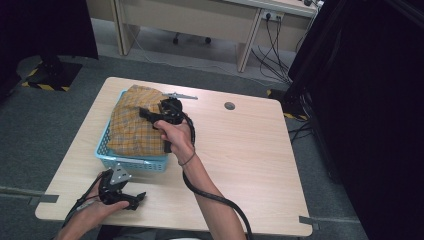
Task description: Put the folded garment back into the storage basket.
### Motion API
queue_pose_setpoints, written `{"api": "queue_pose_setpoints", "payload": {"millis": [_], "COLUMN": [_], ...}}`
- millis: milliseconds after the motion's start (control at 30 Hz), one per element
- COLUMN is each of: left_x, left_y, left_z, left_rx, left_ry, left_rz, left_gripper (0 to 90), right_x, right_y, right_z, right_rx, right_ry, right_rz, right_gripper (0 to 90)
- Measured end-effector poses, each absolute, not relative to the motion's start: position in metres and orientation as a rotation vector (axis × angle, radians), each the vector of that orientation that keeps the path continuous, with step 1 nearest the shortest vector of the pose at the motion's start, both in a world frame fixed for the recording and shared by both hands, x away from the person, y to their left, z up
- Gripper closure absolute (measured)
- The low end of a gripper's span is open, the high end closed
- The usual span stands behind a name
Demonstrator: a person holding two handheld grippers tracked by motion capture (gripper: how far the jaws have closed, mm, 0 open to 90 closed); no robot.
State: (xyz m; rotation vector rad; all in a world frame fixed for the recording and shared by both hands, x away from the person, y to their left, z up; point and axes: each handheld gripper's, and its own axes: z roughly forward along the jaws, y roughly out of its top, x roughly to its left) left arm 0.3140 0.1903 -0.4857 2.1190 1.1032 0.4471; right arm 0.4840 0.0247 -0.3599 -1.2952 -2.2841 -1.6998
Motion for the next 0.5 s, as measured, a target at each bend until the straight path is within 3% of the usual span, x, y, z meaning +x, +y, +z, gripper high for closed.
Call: {"api": "queue_pose_setpoints", "payload": {"millis": [500], "left_x": [0.314], "left_y": [0.191], "left_z": [-0.486], "left_rx": [2.12], "left_ry": [1.098], "left_rz": [0.445], "left_gripper": [0.0], "right_x": [0.494], "right_y": [0.043], "right_z": [-0.391], "right_rx": [-1.332], "right_ry": [-2.352], "right_rz": [-1.548], "right_gripper": [67.5]}}
